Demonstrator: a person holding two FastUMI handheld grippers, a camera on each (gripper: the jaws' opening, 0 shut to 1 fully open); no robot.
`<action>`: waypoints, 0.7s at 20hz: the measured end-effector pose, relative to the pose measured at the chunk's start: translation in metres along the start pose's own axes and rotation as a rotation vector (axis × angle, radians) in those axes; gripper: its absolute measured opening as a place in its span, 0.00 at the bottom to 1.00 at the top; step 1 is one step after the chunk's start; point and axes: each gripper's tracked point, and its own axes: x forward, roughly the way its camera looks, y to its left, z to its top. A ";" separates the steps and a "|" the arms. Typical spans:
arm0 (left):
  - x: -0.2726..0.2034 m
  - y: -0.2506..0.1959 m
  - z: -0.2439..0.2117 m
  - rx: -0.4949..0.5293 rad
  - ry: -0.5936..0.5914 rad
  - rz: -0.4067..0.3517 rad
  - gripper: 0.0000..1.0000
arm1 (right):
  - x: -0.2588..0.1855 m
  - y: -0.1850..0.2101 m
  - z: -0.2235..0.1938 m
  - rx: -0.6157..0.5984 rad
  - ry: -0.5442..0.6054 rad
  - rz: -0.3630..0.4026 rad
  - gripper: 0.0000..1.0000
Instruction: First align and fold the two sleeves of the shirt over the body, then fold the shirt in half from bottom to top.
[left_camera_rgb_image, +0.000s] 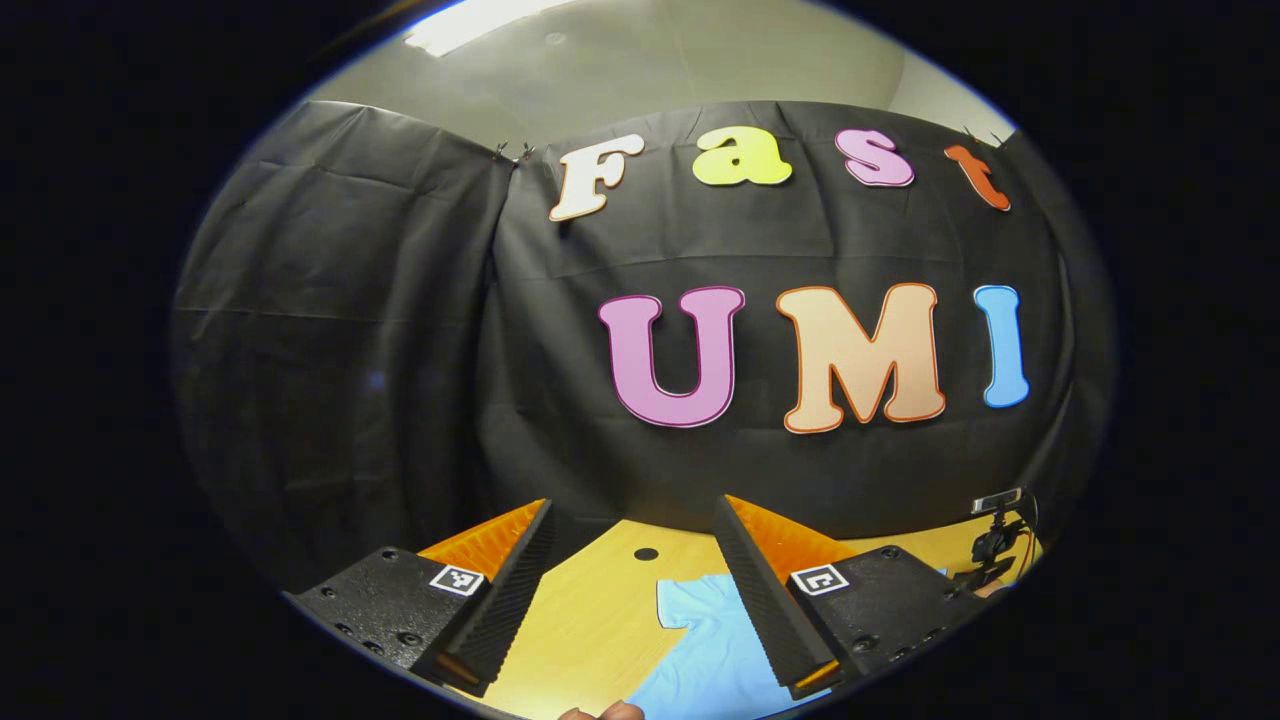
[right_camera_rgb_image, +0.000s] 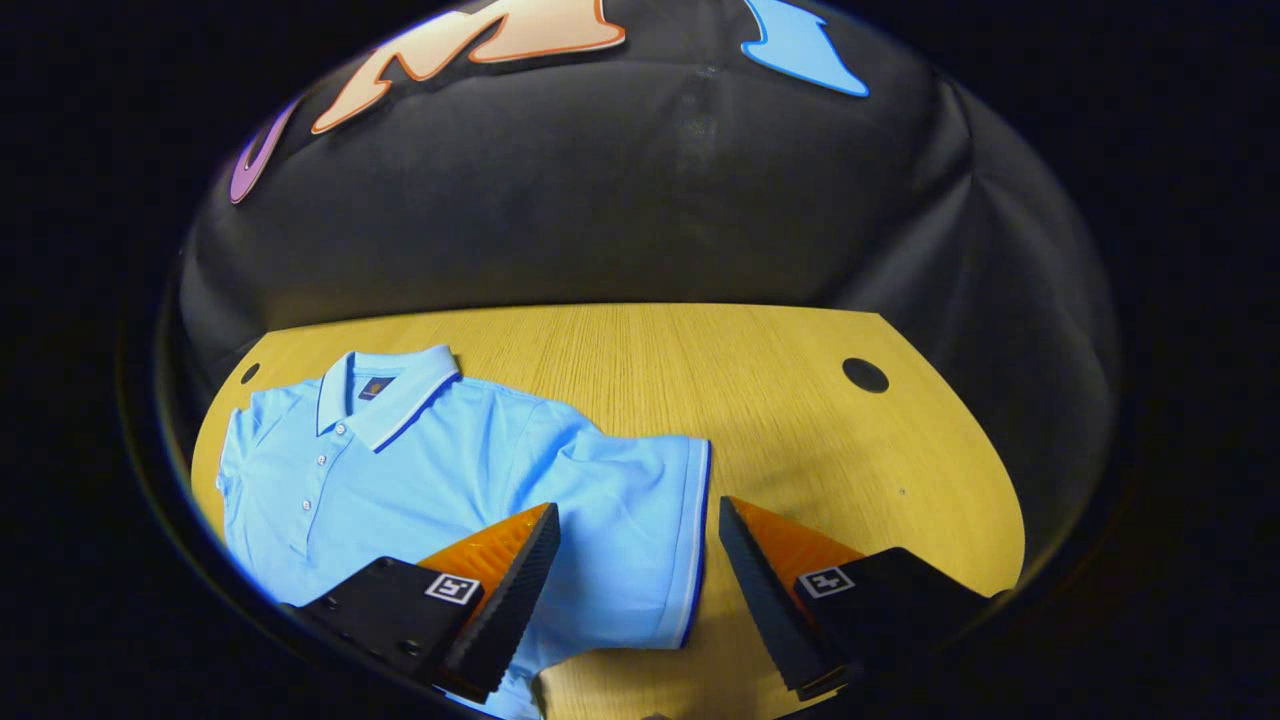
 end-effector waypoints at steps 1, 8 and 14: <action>0.001 -0.002 0.000 0.000 0.001 0.000 0.95 | 0.002 0.001 -0.002 0.003 0.007 0.002 1.00; 0.003 -0.020 -0.003 0.000 0.013 -0.025 0.95 | 0.008 0.016 -0.012 0.057 0.043 0.075 0.68; 0.005 -0.041 -0.006 -0.002 0.018 -0.059 0.95 | 0.004 0.029 -0.009 0.142 0.074 0.130 0.04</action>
